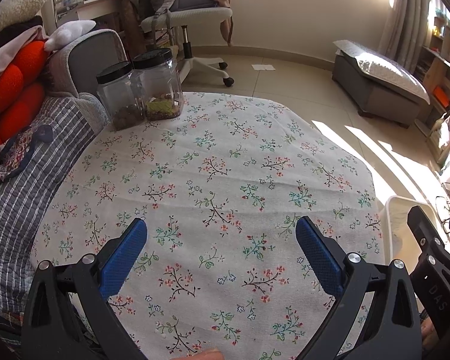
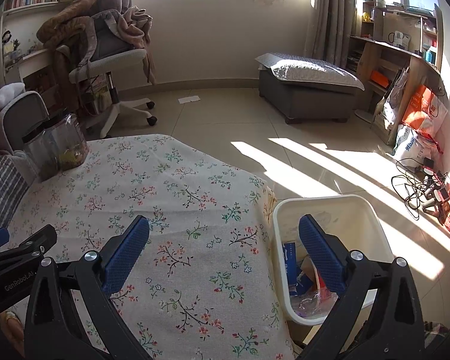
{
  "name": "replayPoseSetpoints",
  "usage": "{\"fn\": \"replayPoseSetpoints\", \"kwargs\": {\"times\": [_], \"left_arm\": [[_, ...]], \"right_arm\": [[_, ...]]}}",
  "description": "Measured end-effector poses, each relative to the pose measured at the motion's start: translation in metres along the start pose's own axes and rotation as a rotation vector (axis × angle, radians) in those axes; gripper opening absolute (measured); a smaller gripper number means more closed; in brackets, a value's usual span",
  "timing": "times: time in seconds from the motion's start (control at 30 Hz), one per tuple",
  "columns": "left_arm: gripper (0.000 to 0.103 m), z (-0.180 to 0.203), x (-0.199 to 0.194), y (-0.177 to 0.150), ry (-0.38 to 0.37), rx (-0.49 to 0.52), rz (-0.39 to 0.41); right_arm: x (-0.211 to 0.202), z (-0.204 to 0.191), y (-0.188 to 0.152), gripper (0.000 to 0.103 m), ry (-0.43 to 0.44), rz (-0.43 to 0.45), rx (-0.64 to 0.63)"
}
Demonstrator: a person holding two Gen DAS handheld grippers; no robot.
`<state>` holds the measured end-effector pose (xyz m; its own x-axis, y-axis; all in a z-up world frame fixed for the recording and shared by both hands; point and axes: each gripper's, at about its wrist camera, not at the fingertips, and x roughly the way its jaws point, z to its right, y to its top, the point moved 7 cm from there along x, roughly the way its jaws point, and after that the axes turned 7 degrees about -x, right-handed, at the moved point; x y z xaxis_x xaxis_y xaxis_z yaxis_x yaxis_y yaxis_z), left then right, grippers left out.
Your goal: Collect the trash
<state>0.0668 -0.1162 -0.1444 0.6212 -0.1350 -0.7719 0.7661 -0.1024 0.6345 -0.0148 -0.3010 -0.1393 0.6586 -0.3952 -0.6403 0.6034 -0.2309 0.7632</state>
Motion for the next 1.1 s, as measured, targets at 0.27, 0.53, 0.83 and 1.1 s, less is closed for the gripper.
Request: {"fn": "replayPoseSetpoints", "kwargs": {"times": [0.27, 0.53, 0.83, 1.1], "left_arm": [[0.097, 0.0028, -0.0005, -0.0007, -0.003, 0.009, -0.001], [0.097, 0.0031, -0.0003, -0.0014, 0.002, 0.007, -0.001], [0.097, 0.0030, -0.0008, -0.0016, 0.003, 0.005, 0.002], [0.097, 0.0031, -0.0004, -0.0017, 0.000, 0.005, 0.004]], "right_arm": [[-0.0004, -0.0007, -0.0001, 0.096, -0.001, -0.001, 0.000], [-0.0006, -0.0003, -0.0002, 0.096, -0.001, -0.002, 0.000], [-0.0005, -0.0005, 0.0001, 0.096, -0.001, -0.003, 0.000], [0.0003, 0.0003, -0.0027, 0.096, 0.001, -0.011, -0.003]]}}
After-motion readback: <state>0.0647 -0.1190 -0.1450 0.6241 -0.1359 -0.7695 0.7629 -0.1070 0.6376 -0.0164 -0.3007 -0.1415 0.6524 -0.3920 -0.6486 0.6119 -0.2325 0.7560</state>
